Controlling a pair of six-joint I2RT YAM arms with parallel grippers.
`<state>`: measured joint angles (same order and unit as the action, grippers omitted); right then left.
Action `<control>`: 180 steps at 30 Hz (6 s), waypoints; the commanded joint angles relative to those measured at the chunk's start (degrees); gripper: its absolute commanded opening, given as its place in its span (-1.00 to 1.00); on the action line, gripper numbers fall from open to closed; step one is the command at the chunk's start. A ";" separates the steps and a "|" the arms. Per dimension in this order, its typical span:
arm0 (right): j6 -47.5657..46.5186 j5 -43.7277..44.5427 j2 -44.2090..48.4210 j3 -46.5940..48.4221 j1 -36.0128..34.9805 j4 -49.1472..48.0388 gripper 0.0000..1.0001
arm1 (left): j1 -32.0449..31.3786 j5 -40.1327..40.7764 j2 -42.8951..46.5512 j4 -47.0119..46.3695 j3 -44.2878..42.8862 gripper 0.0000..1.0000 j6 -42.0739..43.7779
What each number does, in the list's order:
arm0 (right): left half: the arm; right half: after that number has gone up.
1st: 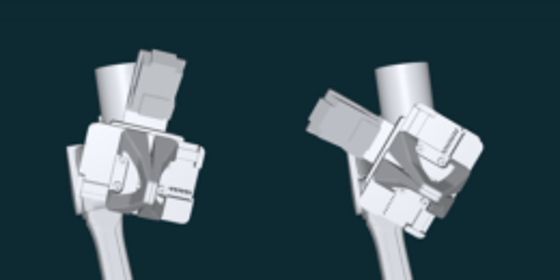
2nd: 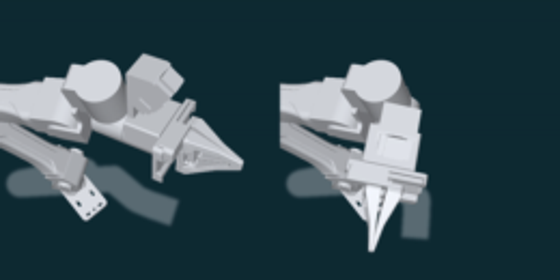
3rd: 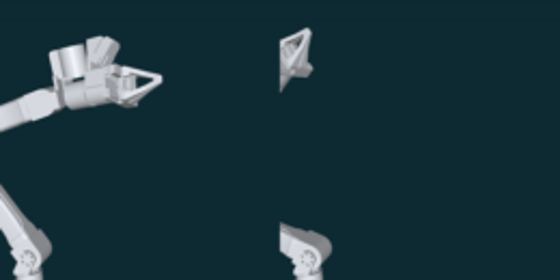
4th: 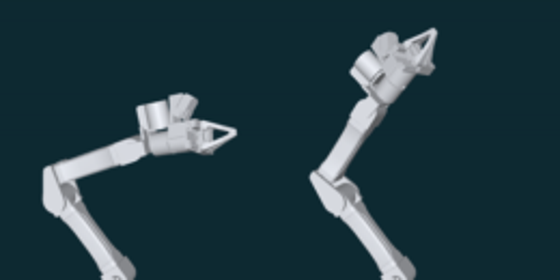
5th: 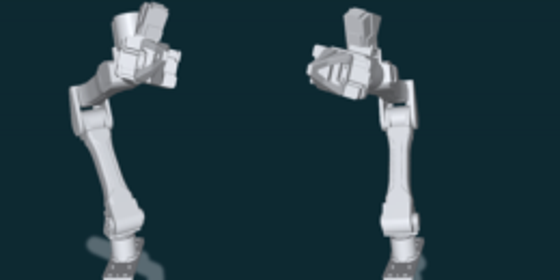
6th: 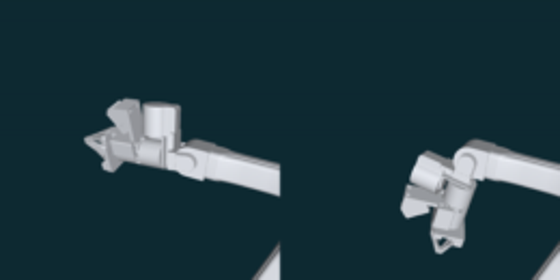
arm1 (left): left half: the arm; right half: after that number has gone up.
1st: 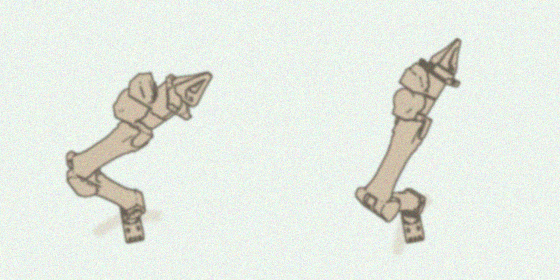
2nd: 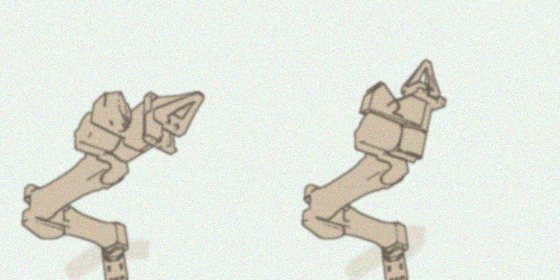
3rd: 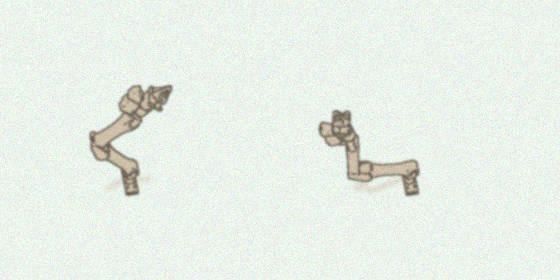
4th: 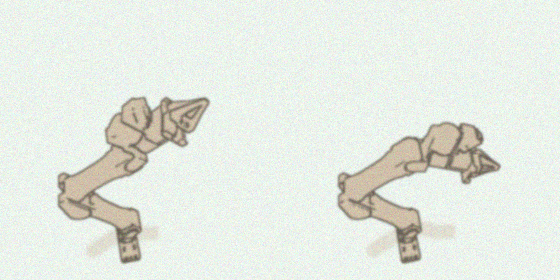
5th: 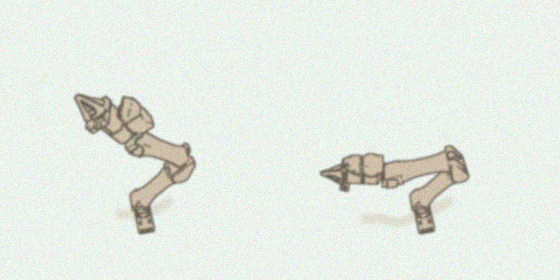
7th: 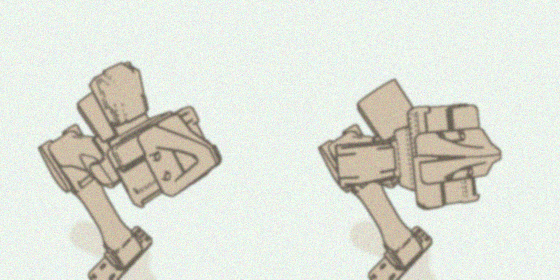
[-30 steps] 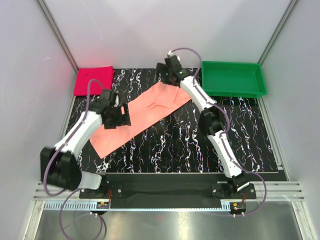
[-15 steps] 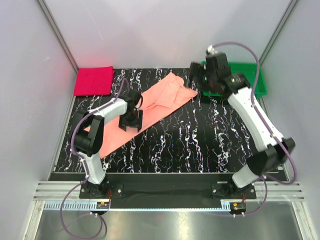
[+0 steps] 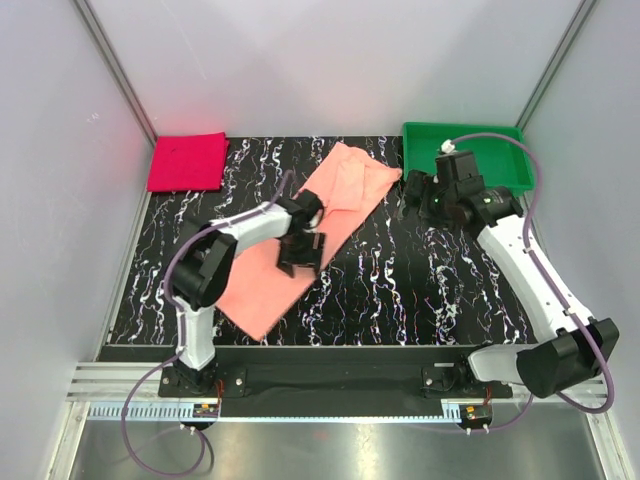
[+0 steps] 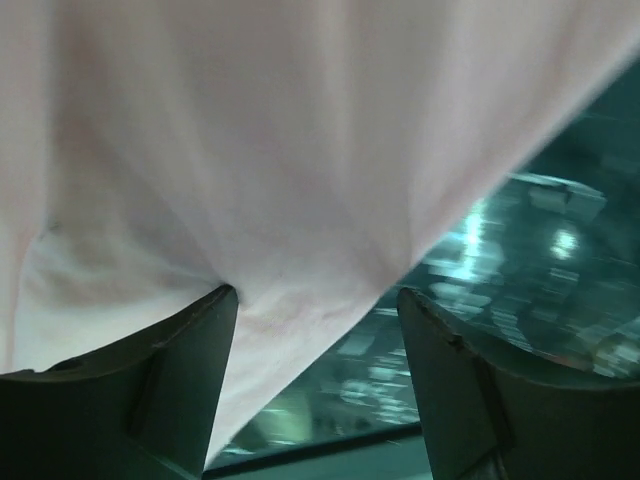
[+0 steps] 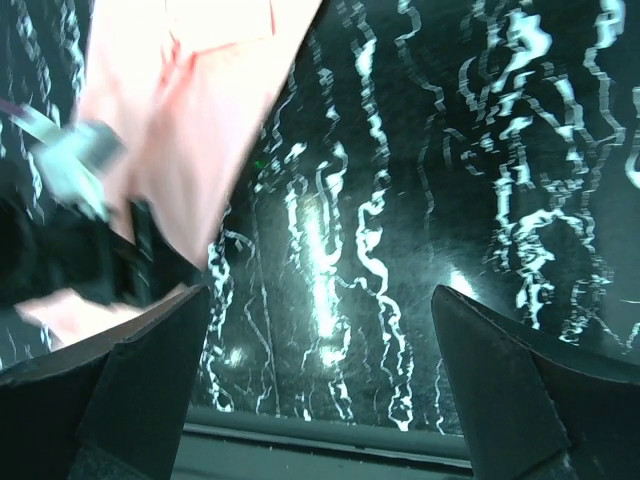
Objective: Fold and stack the t-shirts
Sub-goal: Fold the tshirt
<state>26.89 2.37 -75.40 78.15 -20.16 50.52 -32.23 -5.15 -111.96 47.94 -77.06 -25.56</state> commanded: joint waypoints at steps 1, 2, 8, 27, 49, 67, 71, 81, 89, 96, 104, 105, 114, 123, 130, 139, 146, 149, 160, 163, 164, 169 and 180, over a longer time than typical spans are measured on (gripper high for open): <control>0.44 0.36 0.34 0.95 2.58 0.19 0.99 | -9.05 -19.71 -6.15 -8.21 -3.34 0.43 -9.66; 0.09 0.18 -0.27 1.13 3.02 0.97 0.99 | -10.39 -21.90 -6.51 -9.35 -4.06 0.43 -11.16; -2.20 -1.66 -10.46 5.25 3.64 1.17 1.00 | -15.50 -27.82 -0.48 -14.81 -5.48 0.49 -18.73; -5.71 4.04 -61.52 56.74 0.30 3.88 0.88 | 0.85 -9.18 39.27 -7.95 16.04 0.62 -14.25; -6.68 1.49 -86.16 80.15 -7.43 -19.75 0.82 | 9.99 -14.19 39.63 -12.53 26.70 0.62 -12.67; 1.75 -15.62 -29.61 22.36 -7.08 -3.67 0.82 | 9.82 -17.79 37.08 -12.96 38.64 0.22 -13.37; 7.29 -24.68 -18.31 -1.91 -8.40 -7.10 0.67 | 6.23 -17.53 38.22 -14.72 41.90 0.17 -15.56; 15.73 -30.49 -7.84 -29.09 -17.89 -16.85 0.46 | 1.03 -12.61 39.45 -13.06 44.80 0.06 -18.73; 18.54 -32.08 -8.71 -34.38 -19.21 -20.20 0.23 | -0.64 -10.68 39.01 -11.47 43.75 0.01 -18.65; 19.95 -31.11 -7.22 -36.40 -20.62 -19.50 0.23 | -3.28 -10.15 37.96 -12.61 44.10 0.01 -19.79; 18.81 -31.38 -10.65 -36.23 -21.06 -19.41 0.08 | -4.25 -8.65 37.61 -13.75 44.89 0.01 -20.58; 18.72 -31.29 -11.08 -36.14 -21.14 -19.41 0.07 | -4.25 -8.56 37.61 -13.75 45.06 0.02 -20.67; 18.02 -31.55 -15.74 -34.03 -21.50 -19.85 -0.12 | -4.60 -8.30 36.11 -14.46 44.63 0.01 -20.32; 17.58 -31.90 -16.98 -31.13 -22.20 -17.83 -0.16 | -5.48 -7.95 35.32 -13.67 43.57 0.00 -20.41; 17.40 -31.81 -18.65 -30.78 -22.64 -16.86 -0.16 | -8.11 -5.75 33.74 -11.21 40.76 -0.02 -20.93; 16.17 -30.32 -18.56 -31.21 -22.82 -15.28 -0.39 | -9.34 -3.03 31.98 -9.89 40.05 -0.38 -21.46; 14.94 -28.13 -16.10 -34.64 -22.82 -16.07 -1.00 | -9.34 -2.85 32.60 -10.59 42.34 -1.00 -22.34; 14.42 -28.47 -15.66 -35.78 -22.81 -17.12 -1.00 | -9.34 -2.94 32.68 -10.85 43.56 -1.00 -22.87; 14.15 -30.06 -13.03 -40.18 -22.73 -22.14 -1.00 | -9.34 -6.98 35.58 -15.15 47.00 -1.00 -23.92; 14.15 -28.40 -9.96 -39.92 -22.73 -20.91 -1.00 | -9.69 -8.12 39.09 -14.46 47.09 -1.00 -25.41; 14.15 -27.78 -7.42 -39.74 -22.73 -20.38 -1.00 | -9.96 -8.39 40.14 -14.20 46.91 -1.00 -26.02; 13.98 -23.30 -0.64 -36.77 -22.38 -15.20 -1.00 | -10.05 -8.13 44.55 -9.38 42.79 -1.00 -26.56; 3.97 -26.36 -11.16 -17.09 -4.03 -8.44 -1.00 | -0.39 -6.63 32.09 -6.81 18.19 -1.00 -20.41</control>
<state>36.97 -23.46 -81.58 54.35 -27.77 38.94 -36.99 -13.17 -75.57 41.47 -52.10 -49.63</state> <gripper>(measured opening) 0.016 0.028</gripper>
